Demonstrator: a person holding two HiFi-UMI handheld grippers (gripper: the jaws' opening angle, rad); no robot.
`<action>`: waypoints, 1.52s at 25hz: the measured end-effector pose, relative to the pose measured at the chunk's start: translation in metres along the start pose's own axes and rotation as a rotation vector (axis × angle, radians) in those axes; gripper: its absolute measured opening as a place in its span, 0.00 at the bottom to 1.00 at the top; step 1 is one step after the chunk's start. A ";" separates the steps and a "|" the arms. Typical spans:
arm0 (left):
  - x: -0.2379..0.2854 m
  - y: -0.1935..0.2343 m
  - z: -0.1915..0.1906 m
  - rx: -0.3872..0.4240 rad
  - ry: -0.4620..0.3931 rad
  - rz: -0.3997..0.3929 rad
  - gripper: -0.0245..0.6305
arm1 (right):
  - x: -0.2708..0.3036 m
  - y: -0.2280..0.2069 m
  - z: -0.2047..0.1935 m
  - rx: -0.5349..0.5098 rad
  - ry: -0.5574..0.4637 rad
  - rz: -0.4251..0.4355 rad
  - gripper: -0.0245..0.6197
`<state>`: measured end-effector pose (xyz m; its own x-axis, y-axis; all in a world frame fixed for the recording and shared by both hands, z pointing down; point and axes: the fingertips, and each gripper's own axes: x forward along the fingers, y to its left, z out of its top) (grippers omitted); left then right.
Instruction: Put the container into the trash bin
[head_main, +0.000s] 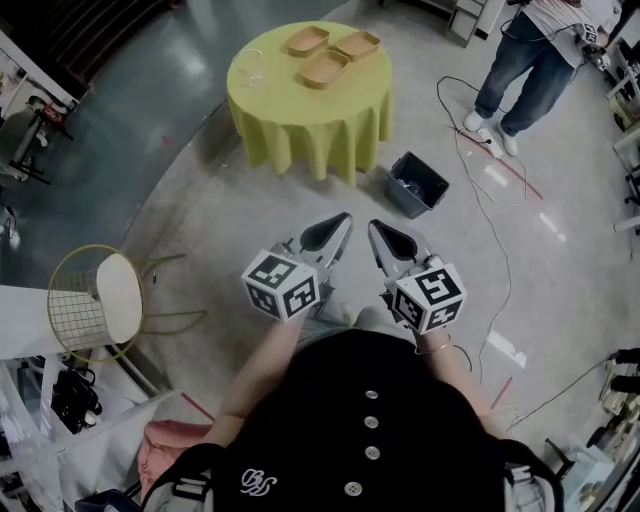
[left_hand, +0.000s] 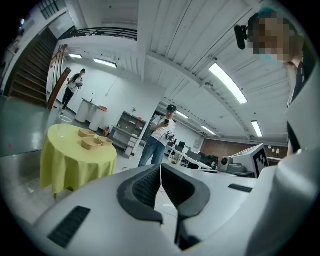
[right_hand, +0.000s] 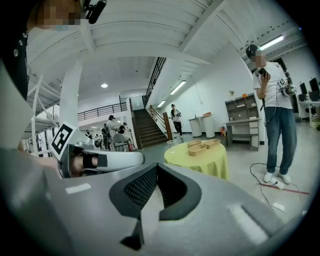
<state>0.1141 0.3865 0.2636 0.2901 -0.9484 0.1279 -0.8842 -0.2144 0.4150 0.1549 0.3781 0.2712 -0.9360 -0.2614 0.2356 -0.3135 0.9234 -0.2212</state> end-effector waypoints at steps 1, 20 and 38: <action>0.001 0.001 -0.001 -0.006 0.000 0.003 0.06 | 0.000 -0.002 -0.001 0.003 0.004 0.002 0.05; 0.084 0.112 0.045 -0.036 0.035 -0.017 0.06 | 0.117 -0.088 0.041 0.042 -0.011 -0.045 0.05; 0.162 0.238 0.122 -0.042 0.107 -0.132 0.06 | 0.262 -0.170 0.104 0.072 -0.010 -0.158 0.05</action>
<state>-0.0943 0.1532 0.2728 0.4417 -0.8821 0.1639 -0.8206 -0.3233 0.4713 -0.0536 0.1232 0.2721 -0.8758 -0.4045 0.2635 -0.4669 0.8483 -0.2496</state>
